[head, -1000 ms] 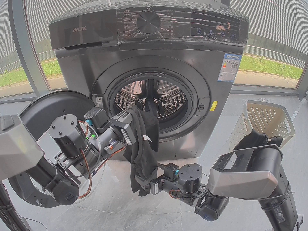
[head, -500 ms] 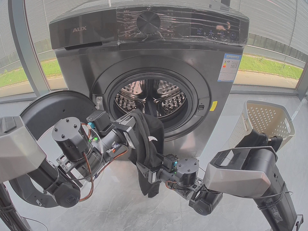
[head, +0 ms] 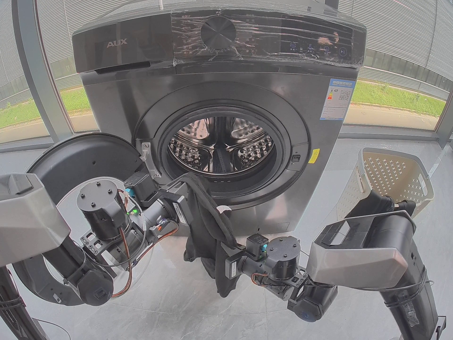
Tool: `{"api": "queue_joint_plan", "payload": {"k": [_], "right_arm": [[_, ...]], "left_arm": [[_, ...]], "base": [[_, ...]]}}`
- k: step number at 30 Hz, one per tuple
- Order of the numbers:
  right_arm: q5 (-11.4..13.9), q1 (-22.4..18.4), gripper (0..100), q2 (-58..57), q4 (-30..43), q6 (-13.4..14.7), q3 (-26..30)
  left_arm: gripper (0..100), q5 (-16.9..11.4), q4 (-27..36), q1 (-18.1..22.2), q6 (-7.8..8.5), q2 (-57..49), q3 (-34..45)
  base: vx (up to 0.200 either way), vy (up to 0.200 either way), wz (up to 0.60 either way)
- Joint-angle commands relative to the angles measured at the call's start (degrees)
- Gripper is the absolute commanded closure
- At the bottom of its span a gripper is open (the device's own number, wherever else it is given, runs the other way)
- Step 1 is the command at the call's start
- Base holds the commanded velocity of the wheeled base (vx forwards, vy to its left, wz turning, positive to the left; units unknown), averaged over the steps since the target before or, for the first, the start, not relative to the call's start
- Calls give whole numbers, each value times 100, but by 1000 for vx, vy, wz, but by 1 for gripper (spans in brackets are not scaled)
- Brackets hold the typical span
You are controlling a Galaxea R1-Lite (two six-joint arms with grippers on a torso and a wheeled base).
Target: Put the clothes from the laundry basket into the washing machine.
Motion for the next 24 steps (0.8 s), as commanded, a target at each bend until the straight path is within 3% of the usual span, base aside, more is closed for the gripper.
{"api": "queue_joint_plan", "payload": {"k": [1, 5, 9, 10, 24], "right_arm": [[0, -54, 100, -354, -4, -5, 254], [9, -80, 100, -398, -4, 4, 289], [9, -107, 100, -354, -4, -5, 403], [9, -107, 0, -328, -4, -5, 368], [-193, -335, 0, 50, 14, -40, 25]], "left_arm": [[100, -7, 4, 129, -15, -55, 188], [100, -24, 4, 182, -50, -249, 337], [100, -24, 4, 173, 20, -275, 364], [100, -24, 4, 155, 20, -275, 372], [100, -24, 4, 24, 11, -284, 364]], "base": [[0, 0, 0], [0, 0, 0], [0, 0, 0], [0, 0, 0], [0, 0, 0]]}}
